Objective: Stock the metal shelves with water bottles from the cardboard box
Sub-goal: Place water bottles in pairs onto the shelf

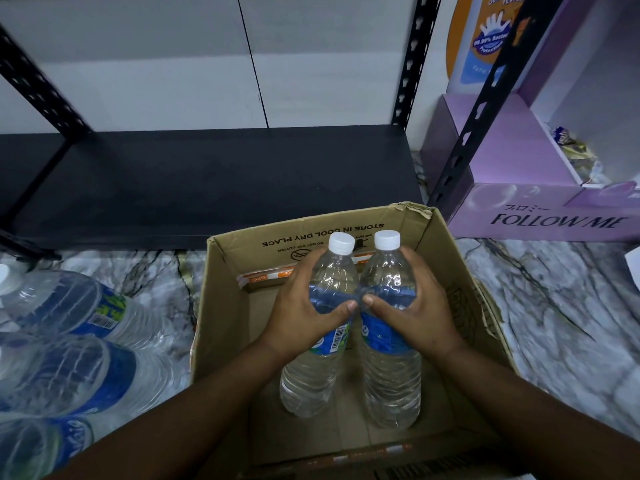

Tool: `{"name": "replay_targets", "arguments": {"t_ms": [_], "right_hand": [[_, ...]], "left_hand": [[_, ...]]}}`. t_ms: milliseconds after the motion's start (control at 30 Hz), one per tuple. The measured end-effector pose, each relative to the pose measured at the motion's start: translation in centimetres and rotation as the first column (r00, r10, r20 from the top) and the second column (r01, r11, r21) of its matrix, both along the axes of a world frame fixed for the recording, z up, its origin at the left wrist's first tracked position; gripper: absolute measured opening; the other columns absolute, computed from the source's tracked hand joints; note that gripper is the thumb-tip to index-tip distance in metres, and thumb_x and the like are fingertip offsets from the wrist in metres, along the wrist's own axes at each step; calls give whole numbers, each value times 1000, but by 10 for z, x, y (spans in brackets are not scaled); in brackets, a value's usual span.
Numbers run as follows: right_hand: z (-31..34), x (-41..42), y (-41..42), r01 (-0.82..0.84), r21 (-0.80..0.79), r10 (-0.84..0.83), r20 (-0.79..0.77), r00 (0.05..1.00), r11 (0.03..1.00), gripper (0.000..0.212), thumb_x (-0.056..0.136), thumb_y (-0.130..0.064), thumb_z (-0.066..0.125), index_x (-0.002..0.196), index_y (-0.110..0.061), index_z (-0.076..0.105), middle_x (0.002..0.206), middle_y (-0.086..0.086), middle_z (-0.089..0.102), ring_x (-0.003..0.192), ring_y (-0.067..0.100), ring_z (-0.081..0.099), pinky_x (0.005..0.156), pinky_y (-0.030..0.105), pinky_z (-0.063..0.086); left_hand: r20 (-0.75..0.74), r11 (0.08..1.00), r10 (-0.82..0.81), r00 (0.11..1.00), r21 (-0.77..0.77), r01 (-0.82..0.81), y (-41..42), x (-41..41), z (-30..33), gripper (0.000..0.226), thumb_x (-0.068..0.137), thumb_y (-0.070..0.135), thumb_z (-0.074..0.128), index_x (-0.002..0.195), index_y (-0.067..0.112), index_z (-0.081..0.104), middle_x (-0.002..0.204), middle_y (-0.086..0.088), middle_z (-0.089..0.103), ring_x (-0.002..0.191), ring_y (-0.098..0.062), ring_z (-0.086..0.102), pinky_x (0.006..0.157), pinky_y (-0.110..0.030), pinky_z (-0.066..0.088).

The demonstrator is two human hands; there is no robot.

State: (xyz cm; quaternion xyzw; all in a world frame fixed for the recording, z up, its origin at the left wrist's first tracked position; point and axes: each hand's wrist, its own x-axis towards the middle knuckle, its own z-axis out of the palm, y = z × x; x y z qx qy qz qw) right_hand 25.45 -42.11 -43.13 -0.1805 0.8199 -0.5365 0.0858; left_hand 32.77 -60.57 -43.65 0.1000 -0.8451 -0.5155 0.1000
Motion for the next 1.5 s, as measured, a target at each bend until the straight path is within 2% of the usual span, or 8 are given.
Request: {"name": "replay_targets", "arguments": {"t_ms": [233,400,533,700,1033,1167,1367,1500], "right_hand": [[-1,0,1,-16,-15,16,0,1000,1000,87,63,-58,74,137,-33,36,136,-4,49,126,11,48,102,40,47],[-1,2,-1,11,-11,-11,-16,1000,1000,87,64,-52,75,139,-27,37,133,-3,51,122,10,51,97,26,46],[-3,2,-3,23,17,-22,-39,999,1000,84,71,-34,82,140,-20,38,134,-1,50,119,11,51,96,27,45],[1,4,-4,15,37,-12,-80,997,999,81,71,-26,83,139,-18,39,131,-1,51,118,12,50,91,12,38],[15,2,0,5,22,-2,-151,989,1000,77,70,-22,84,131,-30,38,125,-7,50,116,9,50,89,7,35],[25,0,0,24,27,-19,-158,987,999,80,69,-25,84,137,-19,42,127,-7,50,117,7,49,91,4,32],[52,-4,-5,8,-4,-8,-186,983,1000,84,66,-43,76,138,-18,42,132,-4,53,121,8,50,99,21,42],[86,-2,-8,-3,-20,-1,-218,976,1000,72,68,-37,78,130,-25,45,120,-13,54,111,-1,53,92,15,45]], "left_hand": [[-3,1000,0,1000,-20,0,3,3,4,82,71,51,70,141,47,29,138,15,47,127,-1,45,101,-28,46],[-4,999,26,1000,-25,-26,3,1,7,71,69,48,71,130,56,34,129,14,54,119,-4,53,97,-35,52],[9,997,65,998,-28,-65,1,-3,7,74,68,50,69,135,41,38,129,7,57,118,-12,56,97,-43,51],[20,997,57,998,-50,-56,0,-3,10,78,68,52,68,138,34,39,130,6,56,119,-15,56,97,-46,51],[-38,997,32,999,-76,-35,3,-1,30,68,67,52,64,128,48,34,120,25,52,114,-2,54,98,-32,49],[-66,998,20,998,-55,-24,2,0,37,66,67,49,66,128,44,40,118,21,58,110,-4,59,95,-35,52],[-79,999,12,997,-48,-16,0,2,62,63,66,51,66,122,53,38,116,17,62,106,-1,61,89,-25,52],[-82,999,31,996,-26,-33,-2,7,92,68,67,50,66,129,47,36,121,12,61,109,-6,61,90,-24,52]]}}
